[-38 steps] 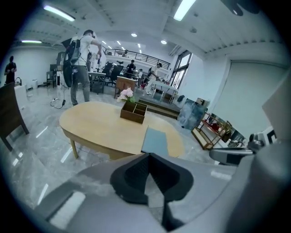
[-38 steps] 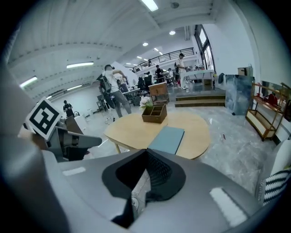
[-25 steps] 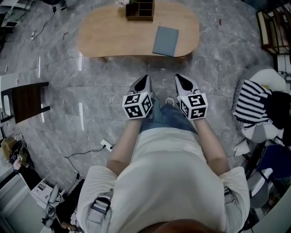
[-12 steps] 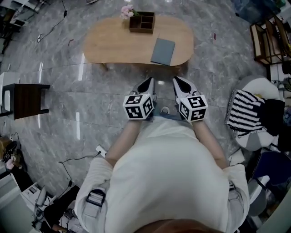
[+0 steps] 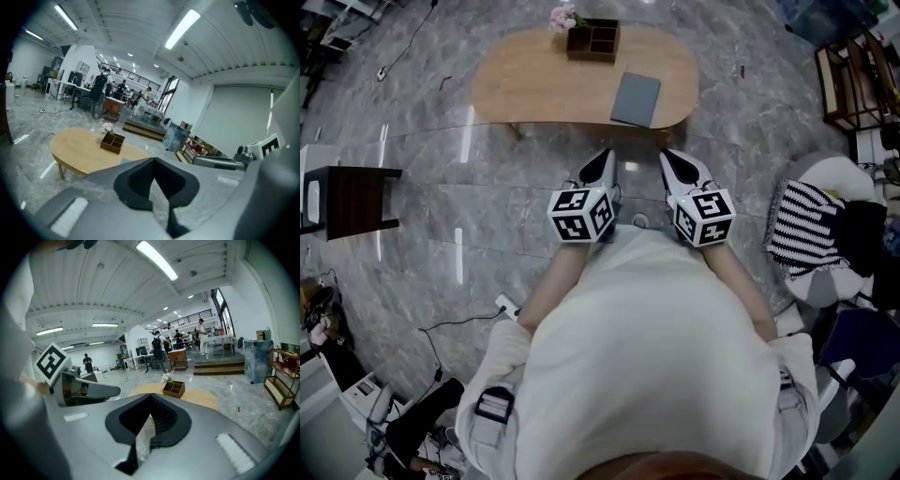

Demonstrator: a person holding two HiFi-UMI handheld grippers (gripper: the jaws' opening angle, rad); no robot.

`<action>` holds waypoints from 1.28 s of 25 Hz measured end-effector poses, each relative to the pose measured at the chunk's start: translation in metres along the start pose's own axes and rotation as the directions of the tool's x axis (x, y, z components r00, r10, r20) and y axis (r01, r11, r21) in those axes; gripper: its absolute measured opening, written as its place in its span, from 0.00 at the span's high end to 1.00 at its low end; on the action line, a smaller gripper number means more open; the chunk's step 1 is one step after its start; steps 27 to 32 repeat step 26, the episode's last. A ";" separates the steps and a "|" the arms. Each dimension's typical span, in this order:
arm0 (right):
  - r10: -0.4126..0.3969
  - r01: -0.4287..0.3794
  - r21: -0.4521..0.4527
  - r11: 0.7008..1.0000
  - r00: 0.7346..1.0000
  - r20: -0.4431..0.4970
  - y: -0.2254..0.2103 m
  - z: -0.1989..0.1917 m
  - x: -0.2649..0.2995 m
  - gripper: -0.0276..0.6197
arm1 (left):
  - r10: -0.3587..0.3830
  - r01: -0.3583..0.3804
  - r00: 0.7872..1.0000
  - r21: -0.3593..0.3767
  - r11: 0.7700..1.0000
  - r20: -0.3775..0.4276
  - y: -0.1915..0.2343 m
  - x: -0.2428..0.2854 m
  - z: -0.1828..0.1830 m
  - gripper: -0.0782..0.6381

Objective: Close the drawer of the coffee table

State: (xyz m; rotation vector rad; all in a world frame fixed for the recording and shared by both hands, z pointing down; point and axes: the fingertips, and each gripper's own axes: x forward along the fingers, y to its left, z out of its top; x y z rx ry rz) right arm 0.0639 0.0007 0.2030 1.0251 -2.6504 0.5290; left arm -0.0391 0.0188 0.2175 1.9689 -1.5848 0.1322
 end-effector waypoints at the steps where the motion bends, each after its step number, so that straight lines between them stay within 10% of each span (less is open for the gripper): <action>1: -0.002 0.002 -0.004 1.000 1.000 0.002 0.000 0.000 0.000 0.96 | 0.002 -0.002 1.000 0.001 1.000 0.000 0.001 -0.001 -0.001 0.89; 32: 0.002 -0.001 -0.022 1.000 1.000 0.028 0.011 0.000 -0.002 0.96 | 0.007 -0.007 0.999 0.003 1.000 -0.032 0.014 -0.007 -0.010 0.89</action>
